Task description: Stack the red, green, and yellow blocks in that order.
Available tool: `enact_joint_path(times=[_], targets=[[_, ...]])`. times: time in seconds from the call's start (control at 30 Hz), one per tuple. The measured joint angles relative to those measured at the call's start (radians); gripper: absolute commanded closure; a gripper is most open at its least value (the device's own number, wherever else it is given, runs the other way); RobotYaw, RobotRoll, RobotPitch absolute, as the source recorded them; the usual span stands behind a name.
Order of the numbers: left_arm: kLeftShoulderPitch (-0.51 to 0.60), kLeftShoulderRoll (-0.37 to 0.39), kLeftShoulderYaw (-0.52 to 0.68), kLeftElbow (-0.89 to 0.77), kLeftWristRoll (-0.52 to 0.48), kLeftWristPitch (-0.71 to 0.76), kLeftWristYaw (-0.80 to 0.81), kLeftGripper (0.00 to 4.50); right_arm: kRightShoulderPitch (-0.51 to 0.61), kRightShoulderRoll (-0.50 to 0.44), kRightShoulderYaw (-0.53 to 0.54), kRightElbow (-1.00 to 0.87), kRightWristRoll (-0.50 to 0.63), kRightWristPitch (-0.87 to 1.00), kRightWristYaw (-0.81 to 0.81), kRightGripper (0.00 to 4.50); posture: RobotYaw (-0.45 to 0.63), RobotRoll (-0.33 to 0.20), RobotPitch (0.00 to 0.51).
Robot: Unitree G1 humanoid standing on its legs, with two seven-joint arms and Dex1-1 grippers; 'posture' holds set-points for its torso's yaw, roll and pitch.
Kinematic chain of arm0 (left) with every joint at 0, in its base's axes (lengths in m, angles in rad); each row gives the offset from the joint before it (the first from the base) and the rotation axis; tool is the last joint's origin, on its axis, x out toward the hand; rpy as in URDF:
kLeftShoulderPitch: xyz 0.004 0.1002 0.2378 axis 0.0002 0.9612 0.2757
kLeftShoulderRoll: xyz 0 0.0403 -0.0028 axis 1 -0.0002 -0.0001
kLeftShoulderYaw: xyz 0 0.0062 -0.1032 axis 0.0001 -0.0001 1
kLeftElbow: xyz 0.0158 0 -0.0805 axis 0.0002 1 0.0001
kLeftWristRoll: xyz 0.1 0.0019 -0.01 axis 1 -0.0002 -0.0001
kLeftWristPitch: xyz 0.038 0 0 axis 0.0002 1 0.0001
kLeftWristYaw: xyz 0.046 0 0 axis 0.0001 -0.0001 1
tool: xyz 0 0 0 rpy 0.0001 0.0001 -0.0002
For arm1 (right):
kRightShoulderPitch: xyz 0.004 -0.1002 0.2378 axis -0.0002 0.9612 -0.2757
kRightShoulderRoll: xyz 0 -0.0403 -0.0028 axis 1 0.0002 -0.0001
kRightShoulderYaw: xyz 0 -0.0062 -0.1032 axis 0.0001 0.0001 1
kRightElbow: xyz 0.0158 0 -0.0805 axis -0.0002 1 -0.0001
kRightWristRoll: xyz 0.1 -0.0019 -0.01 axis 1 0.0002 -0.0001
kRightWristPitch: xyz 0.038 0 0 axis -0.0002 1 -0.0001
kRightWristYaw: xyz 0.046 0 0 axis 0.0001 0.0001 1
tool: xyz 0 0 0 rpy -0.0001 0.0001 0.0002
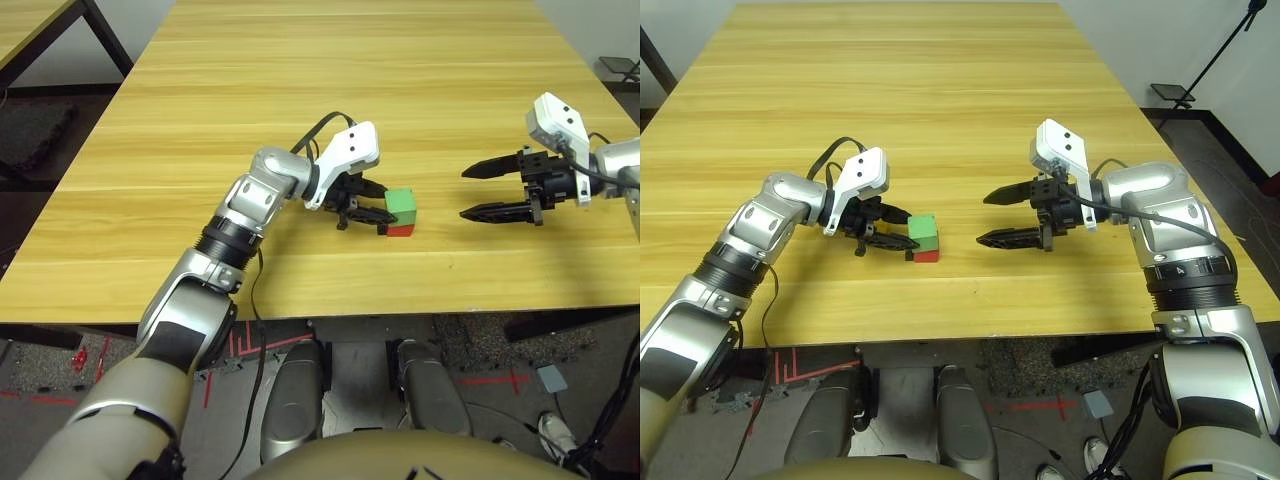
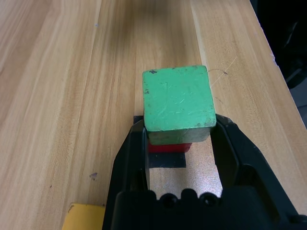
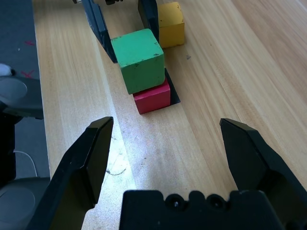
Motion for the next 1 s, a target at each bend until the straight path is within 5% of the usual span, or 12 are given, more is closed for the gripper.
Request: enact_joint_path(times=[0.5, 0.53, 0.73, 1.0], targets=[[-0.01, -0.023, 0.001, 0.028, 0.001, -0.048, 0.002, 2.53, 0.004, 0.0, 0.0, -0.014, 0.007, 0.022, -0.026, 0.0, 0.18, -0.104, 0.145], [-0.011, -0.023, 0.001, 0.034, 0.002, -0.056, 0.003, 1.81, 0.005, 0.0, 0.0, -0.019, 0.007, 0.023, -0.027, 0.0, 0.19, -0.105, 0.142], [-0.02, 0.033, 0.001, 0.053, 0.022, -0.075, -0.02, 0.04, 0.007, 0.0, 0.0, -0.027, 0.008, 0.025, -0.028, 0.0, 0.2, -0.107, 0.137], [-0.101, 0.227, 0.019, 0.039, 0.039, -0.088, -0.152, 0.04, 0.007, -0.002, 0.0, -0.023, 0.007, 0.025, -0.023, 0.0, 0.21, -0.111, 0.129]])
